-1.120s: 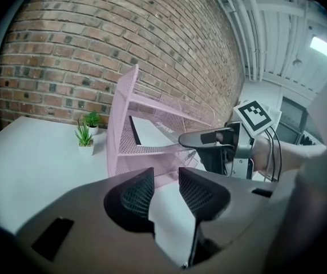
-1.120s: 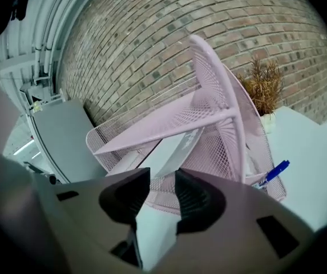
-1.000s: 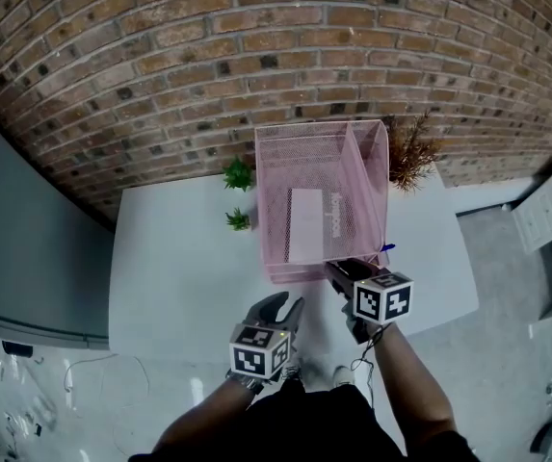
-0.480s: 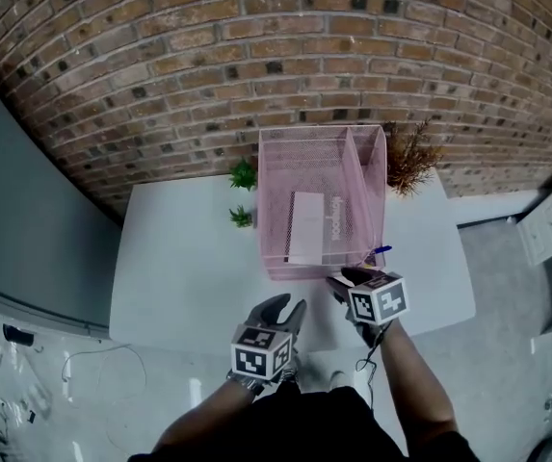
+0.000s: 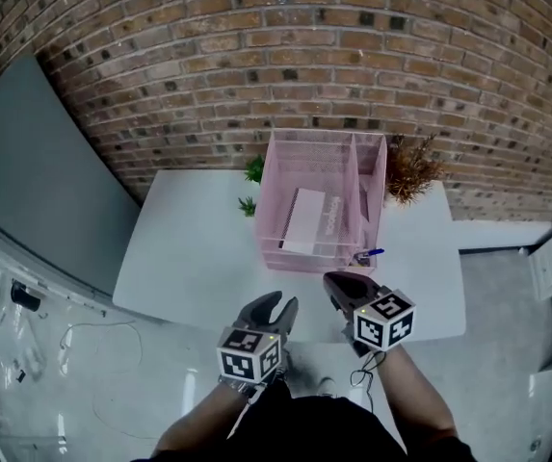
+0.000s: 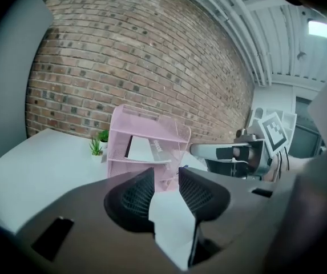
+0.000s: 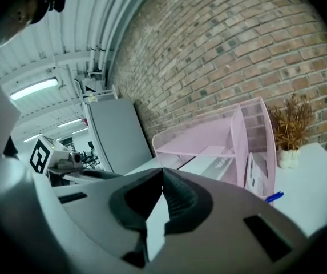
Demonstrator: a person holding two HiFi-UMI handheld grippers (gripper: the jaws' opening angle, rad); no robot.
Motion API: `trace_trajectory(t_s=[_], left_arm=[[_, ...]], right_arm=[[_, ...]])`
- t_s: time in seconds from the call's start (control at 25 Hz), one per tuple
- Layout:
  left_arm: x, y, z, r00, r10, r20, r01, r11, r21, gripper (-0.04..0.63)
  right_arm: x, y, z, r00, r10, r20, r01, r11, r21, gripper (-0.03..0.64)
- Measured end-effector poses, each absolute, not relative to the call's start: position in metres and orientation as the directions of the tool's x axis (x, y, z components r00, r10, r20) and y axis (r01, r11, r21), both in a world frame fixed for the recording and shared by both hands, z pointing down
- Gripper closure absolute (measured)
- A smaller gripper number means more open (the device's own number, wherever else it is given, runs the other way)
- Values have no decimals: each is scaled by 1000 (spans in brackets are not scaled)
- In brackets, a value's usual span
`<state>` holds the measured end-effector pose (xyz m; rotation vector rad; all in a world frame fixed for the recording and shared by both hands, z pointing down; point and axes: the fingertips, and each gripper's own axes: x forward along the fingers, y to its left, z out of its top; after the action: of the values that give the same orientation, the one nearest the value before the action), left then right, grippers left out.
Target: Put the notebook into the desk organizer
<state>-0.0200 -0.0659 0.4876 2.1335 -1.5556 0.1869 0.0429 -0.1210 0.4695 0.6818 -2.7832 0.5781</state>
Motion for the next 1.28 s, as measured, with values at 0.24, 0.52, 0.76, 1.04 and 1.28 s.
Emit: trace_trajectory(t_s=[0.24,0.52,0.76,1.04,1.28], left_arm=[[-9,-18,437,225,-929,294,-950,-142,278,559],[-22,42,410,100,-960,260,-974,-41,222,589],[-39,84,400,93,-968,232,-978,-45,205,589],[-51,137,390,218,-955,202,-963,-178,200,589],[-54,187,401,325,-925,196,-937,-288,196,589]], right_arm=[[57,-77,426,-935,-310,172,-348,894,-282,614],[50,-32,405,-966,-231,116,-253,932,-258,614],[35,7,389,-966,-233,109,-249,954,-169,614],[24,70,379,-934,-341,107,-354,925,-139,614],[33,137,386,-872,-475,122,-488,866,-114,614]])
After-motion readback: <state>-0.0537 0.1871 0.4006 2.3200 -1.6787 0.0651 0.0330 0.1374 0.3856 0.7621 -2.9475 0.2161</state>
